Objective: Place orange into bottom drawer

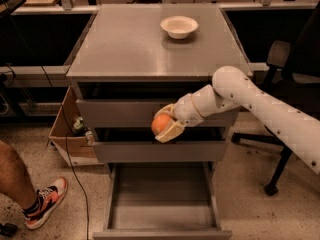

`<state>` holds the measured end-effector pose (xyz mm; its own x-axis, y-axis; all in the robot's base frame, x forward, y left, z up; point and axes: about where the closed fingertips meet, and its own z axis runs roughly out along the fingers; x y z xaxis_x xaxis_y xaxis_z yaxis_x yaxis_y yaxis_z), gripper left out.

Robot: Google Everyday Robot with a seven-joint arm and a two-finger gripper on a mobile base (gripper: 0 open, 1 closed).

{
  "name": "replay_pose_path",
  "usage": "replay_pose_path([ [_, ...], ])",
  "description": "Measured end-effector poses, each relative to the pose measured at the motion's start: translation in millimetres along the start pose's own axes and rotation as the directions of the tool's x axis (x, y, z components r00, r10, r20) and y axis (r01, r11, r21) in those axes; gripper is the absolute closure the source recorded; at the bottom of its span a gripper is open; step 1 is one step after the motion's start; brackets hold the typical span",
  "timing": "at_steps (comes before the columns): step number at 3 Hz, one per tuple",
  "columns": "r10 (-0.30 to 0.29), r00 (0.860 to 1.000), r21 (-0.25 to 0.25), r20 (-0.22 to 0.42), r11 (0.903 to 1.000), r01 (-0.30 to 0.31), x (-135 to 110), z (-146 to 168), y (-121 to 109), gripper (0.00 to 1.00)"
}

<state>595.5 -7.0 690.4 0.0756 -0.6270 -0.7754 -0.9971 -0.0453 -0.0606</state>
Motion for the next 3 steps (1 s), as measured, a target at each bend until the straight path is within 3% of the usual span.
replay_pose_path([
  [1,-0.021,0.999,-0.02,0.028,0.9996,0.022,-1,8,-3,1.0],
  [2,0.121,0.993,0.0,-0.005,0.9926,-0.121,98,36,8,1.0],
  [3,0.341,0.939,0.054,-0.047,0.9396,-0.338,235,79,48,1.0],
])
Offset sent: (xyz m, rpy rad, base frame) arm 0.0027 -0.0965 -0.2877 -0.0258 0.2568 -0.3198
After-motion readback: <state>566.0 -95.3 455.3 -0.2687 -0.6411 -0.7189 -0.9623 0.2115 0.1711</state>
